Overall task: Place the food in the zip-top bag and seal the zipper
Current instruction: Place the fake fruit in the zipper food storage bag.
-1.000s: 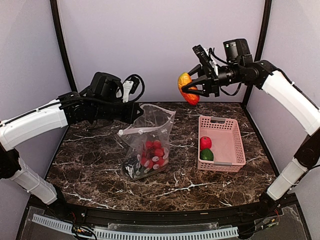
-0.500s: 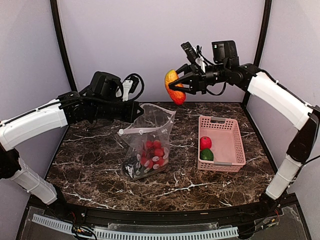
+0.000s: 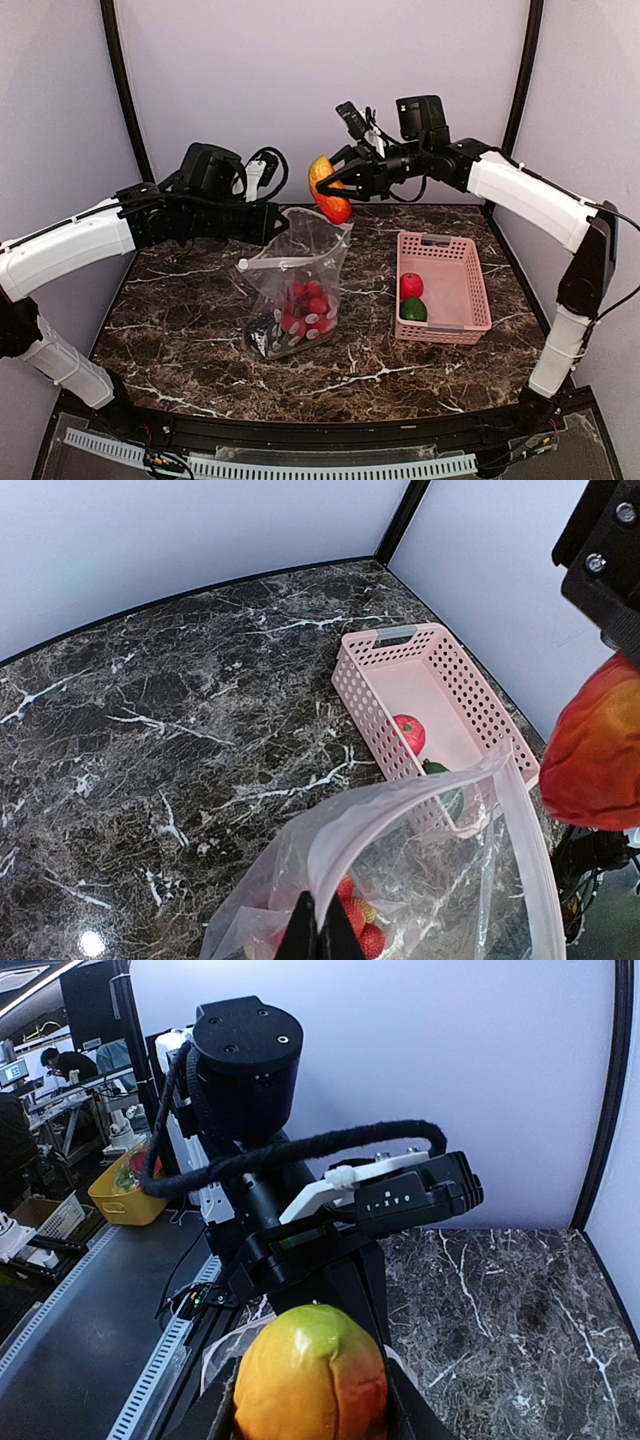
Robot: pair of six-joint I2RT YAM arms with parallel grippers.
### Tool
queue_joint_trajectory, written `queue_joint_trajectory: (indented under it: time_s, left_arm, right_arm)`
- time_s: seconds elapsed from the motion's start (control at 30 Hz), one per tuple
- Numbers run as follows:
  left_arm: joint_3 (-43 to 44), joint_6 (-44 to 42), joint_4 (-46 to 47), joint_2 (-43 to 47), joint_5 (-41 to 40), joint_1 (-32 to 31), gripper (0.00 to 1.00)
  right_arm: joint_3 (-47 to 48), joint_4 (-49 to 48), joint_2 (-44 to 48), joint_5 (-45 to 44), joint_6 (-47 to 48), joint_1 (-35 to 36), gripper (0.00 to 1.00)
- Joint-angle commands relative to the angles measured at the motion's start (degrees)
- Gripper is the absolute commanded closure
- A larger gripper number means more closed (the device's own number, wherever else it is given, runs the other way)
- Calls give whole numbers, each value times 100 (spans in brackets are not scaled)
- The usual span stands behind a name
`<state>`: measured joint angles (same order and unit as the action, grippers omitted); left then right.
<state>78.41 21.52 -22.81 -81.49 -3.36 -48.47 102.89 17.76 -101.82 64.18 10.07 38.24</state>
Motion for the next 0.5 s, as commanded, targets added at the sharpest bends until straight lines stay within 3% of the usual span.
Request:
queue_joint_trajectory:
  time_s: [0.0,0.37,0.47]
  left_arm:
    - [101,83,87,131,92,31,99]
    - [8,116,88,311,88,30,99]
    - [-17,122,88,351,71,30,99]
  right_arm:
    - [146,-245,-178,128,-100,113,67]
    - [178,-170,-484,65,19,376,63]
    - [114,-111,-488,-21,91,447,56]
